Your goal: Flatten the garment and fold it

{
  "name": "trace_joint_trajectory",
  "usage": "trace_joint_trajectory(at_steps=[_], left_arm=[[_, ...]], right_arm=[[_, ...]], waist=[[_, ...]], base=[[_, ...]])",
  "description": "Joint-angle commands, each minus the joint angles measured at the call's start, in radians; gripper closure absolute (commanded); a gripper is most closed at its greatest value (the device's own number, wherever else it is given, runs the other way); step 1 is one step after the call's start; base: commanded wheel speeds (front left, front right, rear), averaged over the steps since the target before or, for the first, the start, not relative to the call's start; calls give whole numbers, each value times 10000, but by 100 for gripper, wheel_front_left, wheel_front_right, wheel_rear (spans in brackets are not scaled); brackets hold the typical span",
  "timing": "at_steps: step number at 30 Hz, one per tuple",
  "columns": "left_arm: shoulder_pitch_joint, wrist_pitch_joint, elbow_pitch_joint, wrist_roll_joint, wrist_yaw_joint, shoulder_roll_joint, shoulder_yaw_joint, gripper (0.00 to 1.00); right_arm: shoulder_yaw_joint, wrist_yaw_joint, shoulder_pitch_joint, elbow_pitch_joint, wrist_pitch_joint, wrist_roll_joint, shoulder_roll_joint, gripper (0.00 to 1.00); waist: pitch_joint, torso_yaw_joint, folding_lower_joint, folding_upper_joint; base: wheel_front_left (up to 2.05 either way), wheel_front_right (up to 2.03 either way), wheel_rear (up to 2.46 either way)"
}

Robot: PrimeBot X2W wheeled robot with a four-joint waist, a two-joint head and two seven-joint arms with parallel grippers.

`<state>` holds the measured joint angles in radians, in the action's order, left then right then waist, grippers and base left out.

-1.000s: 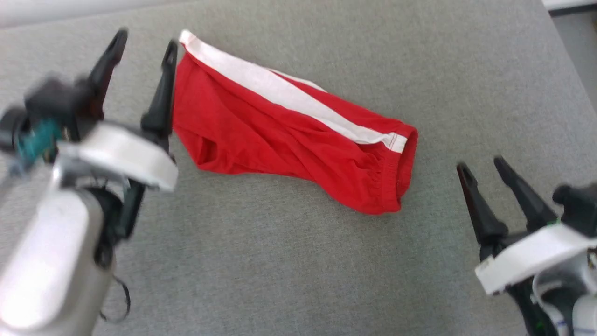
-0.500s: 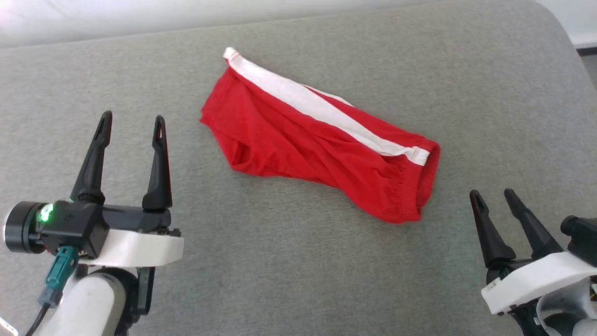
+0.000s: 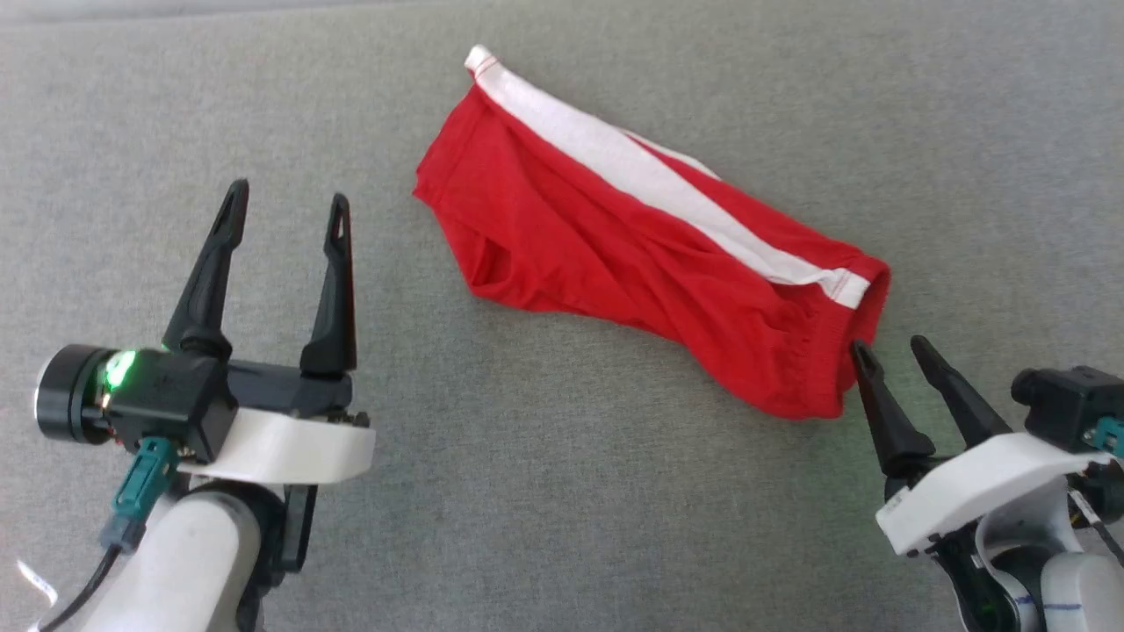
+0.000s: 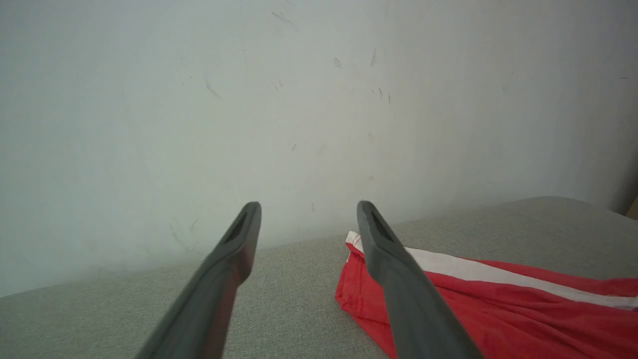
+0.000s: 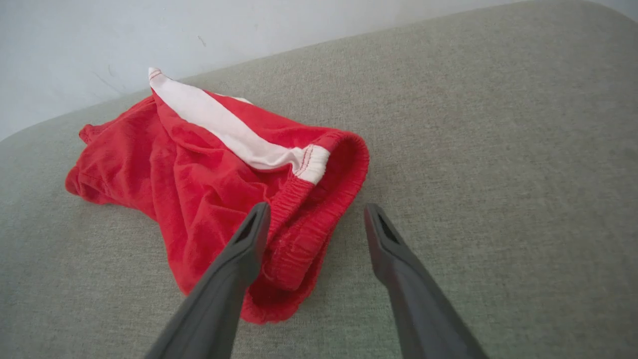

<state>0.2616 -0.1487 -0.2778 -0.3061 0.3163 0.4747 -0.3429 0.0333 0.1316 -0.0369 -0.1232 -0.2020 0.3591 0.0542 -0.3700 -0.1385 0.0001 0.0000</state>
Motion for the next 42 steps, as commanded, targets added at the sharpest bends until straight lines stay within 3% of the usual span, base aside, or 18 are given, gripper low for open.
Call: trace_joint_trajectory(at_steps=[1, 18, 19, 22, 27, 31, 37, 42], left_arm=[[188, 24, 36, 73, -76, -36, -33, 0], [842, 294, 339, 158, -245, -171, -455, 0], [865, 304, 352, 154, -251, -176, -469, 0], [920, 327, 395, 125, -266, -174, -480, 0], [988, 562, 451, -96, -388, -100, -458, 0], [1300, 1427, 386, -1203, -897, -73, -242, 0], [2640, 3985, 709, -2965, -1915, 443, -99, 0], [3831, 6345, 1576, -4085, -2289, 533, -433, 0]], right_arm=[[15, -9, -183, 90, -13, -37, -39, 0], [-614, -9, -615, 1384, -375, 743, -39, 0], [-608, -9, -637, 1431, -395, 784, -39, 54], [-550, -9, -756, 1532, -325, 863, -39, 100], [-480, -9, -968, 1624, -54, 848, -39, 100], [-435, -9, -1059, 1640, 61, 792, -39, 100], [-500, -9, -1191, 1689, 183, 819, -39, 100], [-706, -9, -1318, 1802, 318, 915, -39, 100]], waist=[[-209, 104, -1, 0], [-829, 334, -1, 0], [-842, 343, -1, 0], [-863, 342, -1, 0], [-832, 261, -1, 0], [-857, 199, -1, 0], [-1029, 36, -1, 0], [-1231, -153, -1, 0]], base=[[0, 0, 0], [0, 0, 0], [0, 0, 0], [0, 0, 0], [0, 0, 0], [0, 0, 0], [0, 0, 0], [0, 0, 0]])
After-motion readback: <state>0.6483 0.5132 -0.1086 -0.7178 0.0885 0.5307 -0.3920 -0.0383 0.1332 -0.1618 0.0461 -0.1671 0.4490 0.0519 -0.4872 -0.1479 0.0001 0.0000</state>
